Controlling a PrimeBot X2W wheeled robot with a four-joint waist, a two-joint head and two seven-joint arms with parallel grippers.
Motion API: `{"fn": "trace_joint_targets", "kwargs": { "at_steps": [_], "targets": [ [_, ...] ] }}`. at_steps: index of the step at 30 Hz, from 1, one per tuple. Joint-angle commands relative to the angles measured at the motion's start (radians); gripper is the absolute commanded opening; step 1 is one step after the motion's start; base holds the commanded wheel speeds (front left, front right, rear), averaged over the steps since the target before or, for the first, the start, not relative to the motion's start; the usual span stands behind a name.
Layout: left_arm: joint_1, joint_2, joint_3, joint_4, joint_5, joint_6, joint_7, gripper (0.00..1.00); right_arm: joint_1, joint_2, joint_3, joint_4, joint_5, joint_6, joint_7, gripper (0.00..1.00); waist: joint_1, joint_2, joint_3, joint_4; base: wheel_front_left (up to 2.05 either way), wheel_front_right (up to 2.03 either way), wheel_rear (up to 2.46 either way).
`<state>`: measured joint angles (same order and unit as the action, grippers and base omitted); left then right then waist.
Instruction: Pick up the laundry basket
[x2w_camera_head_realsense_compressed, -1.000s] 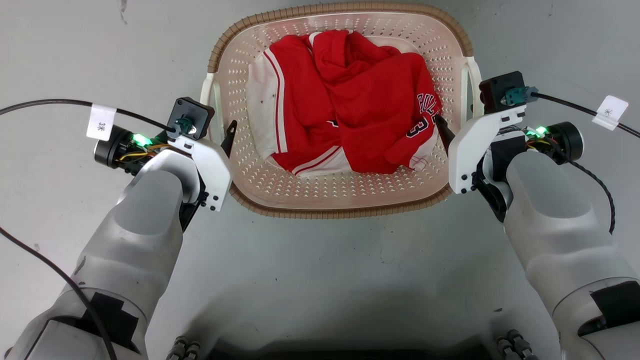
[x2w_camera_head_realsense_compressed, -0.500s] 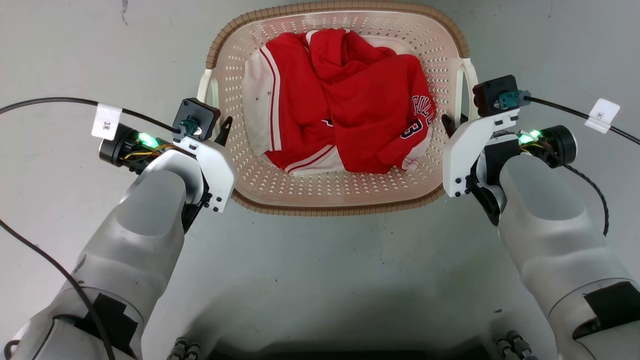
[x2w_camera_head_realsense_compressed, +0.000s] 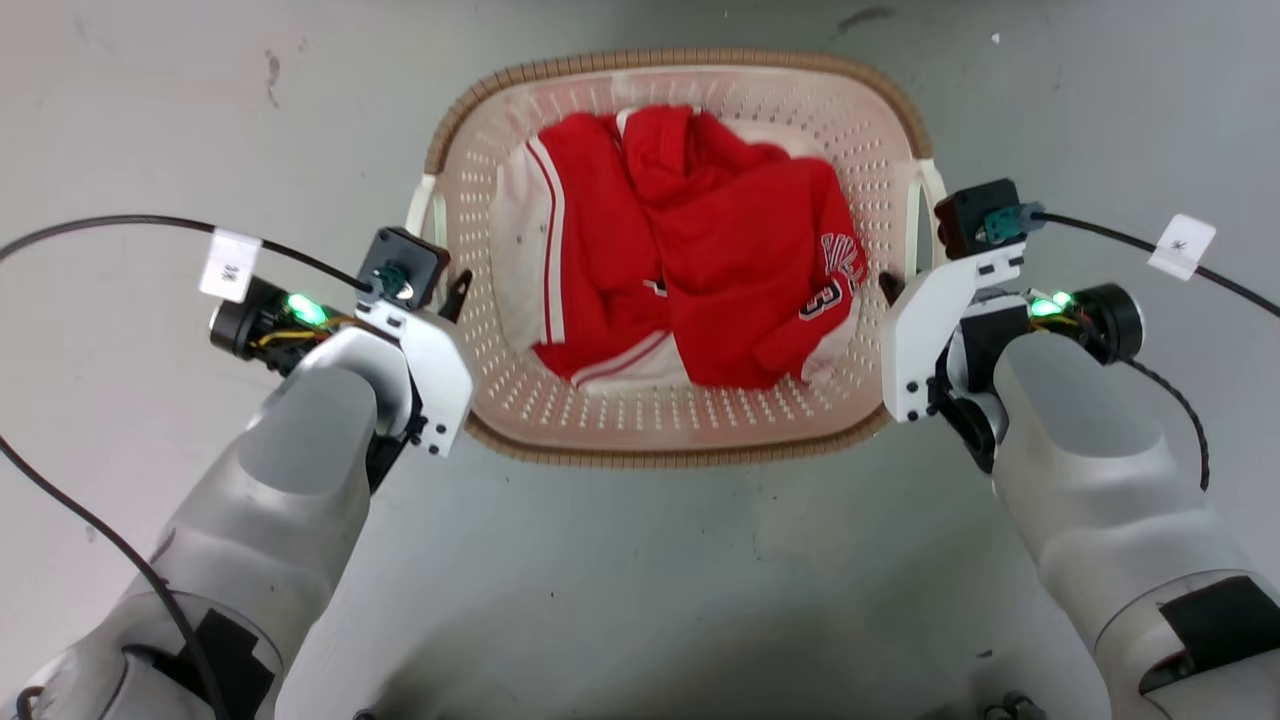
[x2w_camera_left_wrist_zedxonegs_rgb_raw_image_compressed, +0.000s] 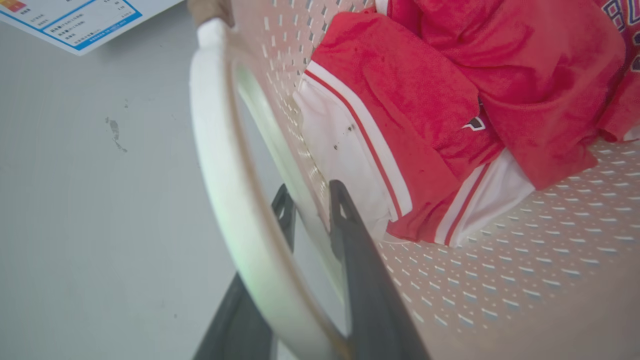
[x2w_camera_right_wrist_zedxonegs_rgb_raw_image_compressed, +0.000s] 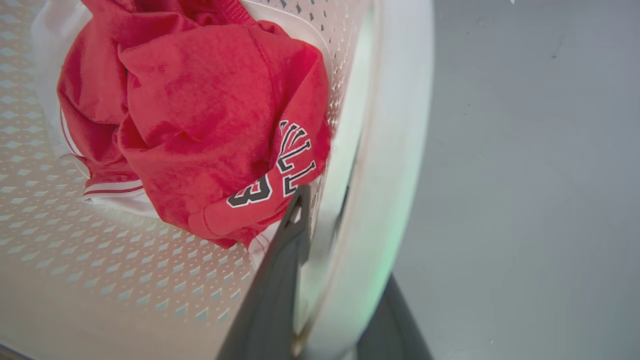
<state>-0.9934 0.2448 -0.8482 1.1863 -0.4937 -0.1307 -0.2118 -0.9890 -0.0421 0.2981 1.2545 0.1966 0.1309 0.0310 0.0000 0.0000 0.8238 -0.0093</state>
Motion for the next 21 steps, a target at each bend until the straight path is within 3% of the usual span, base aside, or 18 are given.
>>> {"fn": "trace_joint_targets", "kwargs": {
  "at_steps": [1, 8, 16, 21],
  "targets": [
    [0.019, 0.02, -0.023, -0.005, -0.011, 0.002, 0.017, 0.0, 0.013, -0.015, 0.011, 0.005, 0.003, 0.0, 0.019, 0.0, 0.0, 0.0, -0.028, -0.004, 0.0, 0.0, 0.0],
    [0.081, 0.052, -0.148, -0.097, -0.143, 0.001, 0.153, 0.0, 0.051, -0.014, 0.065, 0.015, 0.037, 0.0, 0.148, 0.0, 0.0, 0.0, -0.142, -0.014, 0.0, 0.0, 0.0],
    [0.135, 0.152, -0.328, -0.269, -0.35, -0.001, 0.328, 0.0, 0.09, -0.015, 0.137, 0.02, 0.075, 0.0, 0.299, 0.0, 0.0, 0.0, -0.304, -0.021, 0.0, 0.0, 0.0],
    [0.172, 0.207, -0.399, -0.341, -0.455, -0.002, 0.376, 0.0, 0.139, -0.016, 0.185, 0.005, 0.117, 0.0, 0.371, 0.0, 0.0, 0.0, -0.431, -0.032, 0.0, 0.0, 0.0]
  ]
}}
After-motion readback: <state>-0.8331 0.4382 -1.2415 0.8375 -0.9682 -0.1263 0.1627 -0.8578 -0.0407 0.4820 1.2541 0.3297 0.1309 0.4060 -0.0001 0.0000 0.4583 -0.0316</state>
